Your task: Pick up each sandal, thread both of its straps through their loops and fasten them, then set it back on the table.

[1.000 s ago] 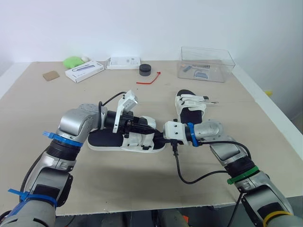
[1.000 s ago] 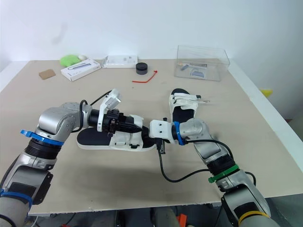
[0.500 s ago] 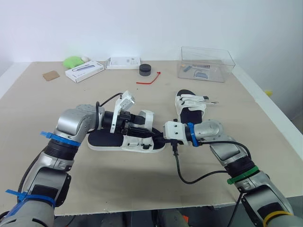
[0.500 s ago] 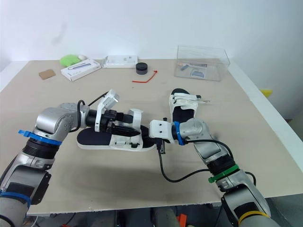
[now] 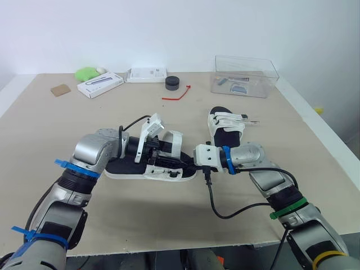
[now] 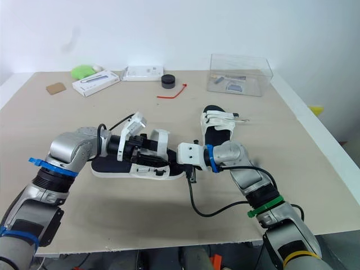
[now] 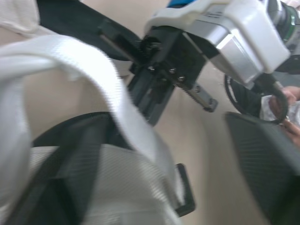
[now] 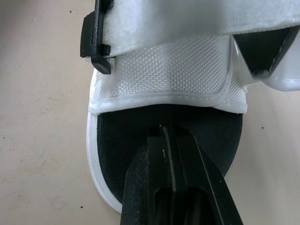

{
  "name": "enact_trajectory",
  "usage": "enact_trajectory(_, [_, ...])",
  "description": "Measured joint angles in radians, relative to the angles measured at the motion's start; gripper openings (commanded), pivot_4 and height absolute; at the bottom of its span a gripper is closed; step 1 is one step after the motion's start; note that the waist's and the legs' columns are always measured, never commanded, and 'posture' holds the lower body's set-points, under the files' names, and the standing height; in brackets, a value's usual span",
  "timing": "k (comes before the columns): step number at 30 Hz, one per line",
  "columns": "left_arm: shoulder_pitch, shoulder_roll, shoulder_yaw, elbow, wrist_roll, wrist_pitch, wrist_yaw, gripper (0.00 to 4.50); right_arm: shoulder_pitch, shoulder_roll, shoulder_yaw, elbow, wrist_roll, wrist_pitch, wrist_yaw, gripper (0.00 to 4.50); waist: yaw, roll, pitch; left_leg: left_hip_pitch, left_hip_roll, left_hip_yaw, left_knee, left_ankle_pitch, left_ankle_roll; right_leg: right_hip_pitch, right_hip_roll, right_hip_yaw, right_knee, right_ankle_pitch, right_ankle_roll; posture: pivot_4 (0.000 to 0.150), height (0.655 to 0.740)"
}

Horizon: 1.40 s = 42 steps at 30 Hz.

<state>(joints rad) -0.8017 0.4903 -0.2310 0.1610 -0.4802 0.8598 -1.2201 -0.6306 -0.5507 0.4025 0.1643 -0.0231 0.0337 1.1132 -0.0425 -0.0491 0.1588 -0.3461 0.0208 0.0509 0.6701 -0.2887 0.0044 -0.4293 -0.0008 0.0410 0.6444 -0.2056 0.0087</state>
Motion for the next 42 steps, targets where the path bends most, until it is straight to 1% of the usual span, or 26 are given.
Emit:
enact_trajectory(1, [-0.005,-0.001,0.0,0.013,0.006,-0.007,0.002,2.02,0.001,0.0,0.0,-0.002,0.0,0.0,0.0,0.0,0.0,0.0,0.0,0.0,0.0,0.0,0.0,0.0,0.0,0.0,0.0,0.0,0.0,0.0,0.0,0.15,0.74])
enact_trajectory(3, [-0.012,-0.002,0.0,0.035,0.02,-0.019,0.011,1.2,0.004,-0.002,0.0,-0.005,0.0,0.0,0.0,0.0,0.0,0.0,0.0,0.0,0.0,0.0,0.0,0.0,0.0,0.0,0.0,0.0,0.0,0.0,0.0,0.15,0.74])
enact_trajectory(4, [-0.015,-0.003,0.0,0.046,0.026,-0.026,0.014,0.95,0.004,-0.002,0.0,-0.005,0.0,0.0,0.0,0.0,0.0,0.0,0.0,0.0,0.0,0.0,0.0,0.0,0.0,0.0,0.0,0.0,0.0,0.0,0.0,0.15,0.74])
enact_trajectory(5, [-0.017,-0.005,0.0,0.056,0.032,-0.033,0.015,0.46,0.005,-0.002,-0.001,-0.006,0.0,0.0,0.0,0.0,0.0,0.0,0.0,0.0,0.0,0.0,0.0,0.0,0.0,0.0,0.0,0.0,0.0,0.0,0.001,0.15,0.74])
enact_trajectory(7, [-0.018,-0.009,0.0,0.064,0.041,-0.037,0.015,0.03,0.006,-0.002,-0.001,-0.008,0.0,0.0,-0.001,0.0,0.0,0.0,0.0,0.0,0.0,0.0,0.0,0.0,0.0,0.0,0.0,0.0,0.0,0.001,0.001,0.15,0.74])
enact_trajectory(12, [-0.012,-0.006,-0.003,0.047,0.041,-0.04,0.004,0.03,0.008,-0.004,-0.001,-0.011,0.0,0.0,-0.002,0.0,0.0,0.0,0.0,0.0,0.0,0.0,0.0,0.0,0.0,0.0,0.0,0.0,0.0,0.001,0.001,0.15,0.74])
enact_trajectory(23, [0.08,0.019,-0.006,-0.111,0.011,-0.006,-0.01,0.03,0.009,-0.007,0.0,-0.015,-0.002,0.0,-0.003,0.0,0.0,0.0,0.0,-0.001,0.0,0.0,0.0,0.0,0.0,0.0,-0.002,0.0,-0.001,0.001,0.001,0.15,0.74])
enact_trajectory(30, [0.106,0.042,-0.026,-0.139,0.01,-0.005,-0.008,0.03,0.004,-0.007,0.005,-0.015,-0.002,0.0,-0.003,0.0,0.0,0.0,0.0,-0.001,0.0,0.0,0.0,0.0,0.0,0.0,-0.002,0.0,-0.001,0.0,0.001,0.15,0.74])
enact_trajectory(31, [0.105,0.044,-0.026,-0.14,0.008,0.0,-0.007,0.45,0.003,-0.007,0.006,-0.014,-0.002,0.0,-0.003,0.0,0.0,0.0,0.0,-0.001,0.0,0.0,0.0,0.0,0.0,0.0,-0.002,0.0,-0.001,0.0,0.001,0.15,0.74])
enact_trajectory(32, [0.105,0.047,-0.026,-0.141,0.005,0.003,-0.008,0.75,0.003,-0.007,0.006,-0.014,-0.002,0.0,-0.003,0.0,0.0,0.0,0.0,-0.001,0.0,0.0,0.0,0.0,0.0,0.0,-0.002,0.0,-0.001,0.0,0.001,0.15,0.74])
enact_trajectory(35, [0.105,0.061,-0.025,-0.166,-0.005,-0.002,-0.014,1.85,0.0,-0.007,0.009,-0.012,-0.002,0.0,-0.002,0.0,0.0,0.0,0.0,-0.001,0.0,0.0,0.0,0.0,0.0,0.0,-0.002,0.0,-0.001,0.0,0.0,0.15,0.74])
enact_trajectory(36, [0.103,0.08,-0.025,-0.184,-0.011,-0.003,-0.021,2.41,-0.002,-0.007,0.01,-0.011,-0.002,0.0,-0.003,0.0,0.0,0.0,0.0,-0.001,0.0,0.0,0.0,0.0,0.0,0.0,-0.002,0.0,-0.001,-0.001,-0.001,0.15,0.74])
enact_trajectory(39, [0.094,0.123,-0.011,-0.217,-0.028,0.002,-0.038,2.41,-0.003,-0.007,0.011,-0.011,-0.002,-0.001,-0.002,0.0,0.0,0.0,0.0,-0.002,0.0,0.0,0.0,0.0,0.0,-0.002,-0.002,0.0,-0.001,-0.001,-0.001,0.15,0.74])
enact_trajectory(41, [0.072,0.155,0.025,-0.24,-0.042,0.012,-0.052,2.41,-0.004,-0.01,0.01,-0.011,-0.002,-0.001,0.001,0.0,0.0,0.0,0.0,-0.002,0.0,0.0,0.0,0.0,0.0,-0.002,-0.001,-0.001,-0.001,-0.001,-0.001,0.15,0.74])
enact_trajectory(42, [0.068,0.188,0.058,-0.281,-0.082,0.028,-0.06,2.41,-0.006,-0.009,0.012,-0.012,-0.002,-0.004,0.002,0.0,-0.001,0.0,0.0,-0.006,0.0,0.0,0.0,0.0,0.0,-0.005,-0.001,0.0,0.0,0.0,0.0,0.15,0.74])
